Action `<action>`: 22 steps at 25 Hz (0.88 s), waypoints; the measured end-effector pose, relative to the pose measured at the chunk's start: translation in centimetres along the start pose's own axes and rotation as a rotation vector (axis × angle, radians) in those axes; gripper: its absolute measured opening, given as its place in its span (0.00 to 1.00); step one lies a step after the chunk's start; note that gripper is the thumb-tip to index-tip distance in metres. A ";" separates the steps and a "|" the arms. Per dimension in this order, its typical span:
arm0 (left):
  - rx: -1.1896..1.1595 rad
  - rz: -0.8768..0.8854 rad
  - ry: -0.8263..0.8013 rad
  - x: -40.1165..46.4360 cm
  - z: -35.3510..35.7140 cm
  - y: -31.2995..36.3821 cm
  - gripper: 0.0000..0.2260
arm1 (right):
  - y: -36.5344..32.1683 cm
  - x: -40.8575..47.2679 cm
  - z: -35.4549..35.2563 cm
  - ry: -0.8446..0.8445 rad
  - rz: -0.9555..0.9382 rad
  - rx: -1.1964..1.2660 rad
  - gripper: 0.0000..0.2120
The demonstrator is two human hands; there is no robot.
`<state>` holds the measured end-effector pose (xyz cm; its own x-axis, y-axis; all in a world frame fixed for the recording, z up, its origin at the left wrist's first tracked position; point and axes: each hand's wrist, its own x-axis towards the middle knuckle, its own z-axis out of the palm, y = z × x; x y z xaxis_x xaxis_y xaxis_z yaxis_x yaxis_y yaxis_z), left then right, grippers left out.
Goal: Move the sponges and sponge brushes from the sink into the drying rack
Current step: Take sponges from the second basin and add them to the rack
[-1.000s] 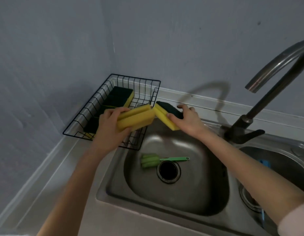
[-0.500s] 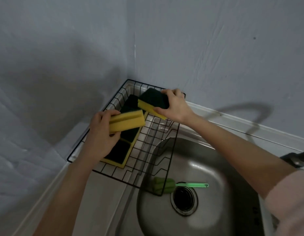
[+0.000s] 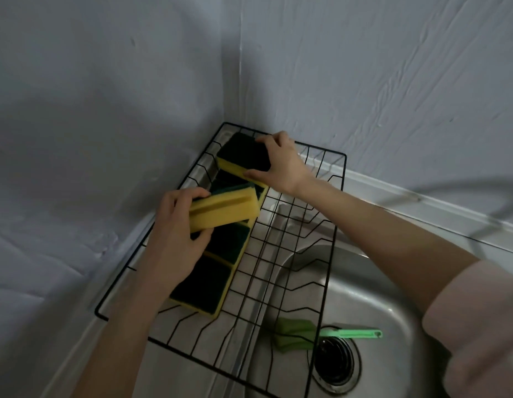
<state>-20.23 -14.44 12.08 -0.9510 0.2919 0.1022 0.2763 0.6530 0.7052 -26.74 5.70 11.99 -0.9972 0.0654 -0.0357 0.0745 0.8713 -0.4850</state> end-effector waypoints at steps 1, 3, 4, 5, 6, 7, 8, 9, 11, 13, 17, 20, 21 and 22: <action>-0.003 -0.002 -0.004 0.2 0.1 -0.2 0.23 | 0.2 0.3 0.5 -0.005 -0.007 -0.004 0.35; -0.009 -0.006 -0.022 0.7 0.2 -0.5 0.23 | 0.6 0.8 1.3 0.006 -0.025 0.007 0.35; -0.011 -0.013 -0.027 0.9 0.3 -0.7 0.23 | 0.8 1.0 1.4 0.016 -0.033 0.020 0.34; -0.012 -0.020 -0.030 1.1 0.3 -0.8 0.23 | 1.1 1.1 1.6 0.022 -0.044 0.036 0.34; -0.012 -0.026 -0.029 1.3 0.3 -0.9 0.23 | 1.3 1.2 1.7 0.020 -0.055 0.047 0.34; -0.012 -0.028 -0.031 1.4 0.4 -1.0 0.23 | 1.5 1.2 1.8 0.009 -0.060 0.045 0.34; -0.011 -0.025 -0.035 1.5 0.4 -0.9 0.23 | 1.5 1.2 1.7 0.002 -0.060 0.030 0.34; -0.012 -0.019 -0.037 1.6 0.3 -0.8 0.24 | 1.3 0.9 1.6 0.022 -0.063 0.014 0.33; -0.013 0.003 -0.030 1.9 0.2 -0.6 0.23 | 0.7 -0.1 0.9 0.180 -0.079 0.081 0.29; -0.003 0.029 -0.006 2.4 0.0 -0.3 0.23 | -0.1 -2.1 -0.1 0.322 -0.032 0.321 0.22; 0.050 0.111 0.021 3.7 0.4 0.1 0.23 | -0.9 -5.4 -0.2 -0.025 0.210 0.697 0.20; 0.147 0.145 0.015 4.3 1.3 -0.2 0.22 | -0.9 -5.4 0.4 -0.066 0.284 0.962 0.18; 0.180 0.148 0.000 4.3 1.5 -0.4 0.22 | -0.8 -5.2 0.7 -0.059 0.299 1.001 0.17; 0.205 0.154 -0.018 4.3 1.7 -0.7 0.22 | -0.8 -5.1 1.0 -0.055 0.320 1.038 0.15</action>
<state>-24.26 -12.42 10.81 -0.8936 0.4098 0.1833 0.4414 0.7277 0.5249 -21.69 4.20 11.63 -0.9324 0.1714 -0.3183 0.3198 -0.0199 -0.9473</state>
